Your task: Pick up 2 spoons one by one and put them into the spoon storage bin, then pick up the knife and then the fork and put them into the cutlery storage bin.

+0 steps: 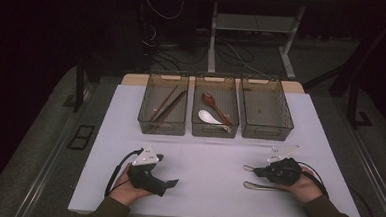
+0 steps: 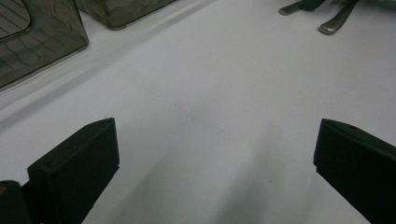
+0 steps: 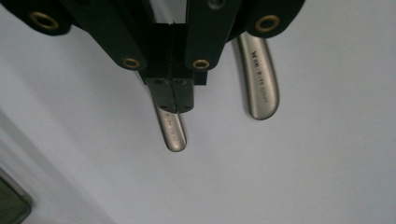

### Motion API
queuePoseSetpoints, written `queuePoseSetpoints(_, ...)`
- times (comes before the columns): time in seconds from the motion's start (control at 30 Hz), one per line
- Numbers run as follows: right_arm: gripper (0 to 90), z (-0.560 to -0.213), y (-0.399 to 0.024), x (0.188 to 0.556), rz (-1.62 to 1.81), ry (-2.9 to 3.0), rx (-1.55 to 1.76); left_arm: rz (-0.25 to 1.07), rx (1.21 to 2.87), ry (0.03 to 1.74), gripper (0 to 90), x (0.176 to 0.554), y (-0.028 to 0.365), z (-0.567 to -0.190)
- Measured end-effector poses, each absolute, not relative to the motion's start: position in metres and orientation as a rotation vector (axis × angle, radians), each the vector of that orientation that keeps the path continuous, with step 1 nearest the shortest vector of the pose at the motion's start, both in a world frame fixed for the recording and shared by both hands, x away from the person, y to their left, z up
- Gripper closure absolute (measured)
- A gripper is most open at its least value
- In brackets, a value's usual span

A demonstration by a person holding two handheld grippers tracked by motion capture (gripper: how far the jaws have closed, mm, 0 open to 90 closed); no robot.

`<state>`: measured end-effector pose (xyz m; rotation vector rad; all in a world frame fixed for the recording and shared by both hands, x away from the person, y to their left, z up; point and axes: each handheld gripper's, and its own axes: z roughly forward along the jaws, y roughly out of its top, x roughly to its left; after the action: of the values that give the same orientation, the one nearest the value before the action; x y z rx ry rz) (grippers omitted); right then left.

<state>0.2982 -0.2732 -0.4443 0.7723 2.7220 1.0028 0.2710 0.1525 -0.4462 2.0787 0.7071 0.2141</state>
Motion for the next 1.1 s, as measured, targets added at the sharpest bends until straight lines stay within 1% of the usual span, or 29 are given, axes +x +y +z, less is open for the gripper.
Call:
queuePoseSetpoints(0.47, 89.7, -0.446, -0.27, 0.316, 1.009, 2.664, 0.818, 0.21, 2.078, 0.707, 0.0, 0.271, 0.152, -0.447)
queuePoseSetpoints(1.1, 89.7, -0.447, -0.279, 0.333, 0.99, 2.593, 0.906, 0.208, 2.077, 0.713, 0.0, 0.271, 0.151, -0.448)
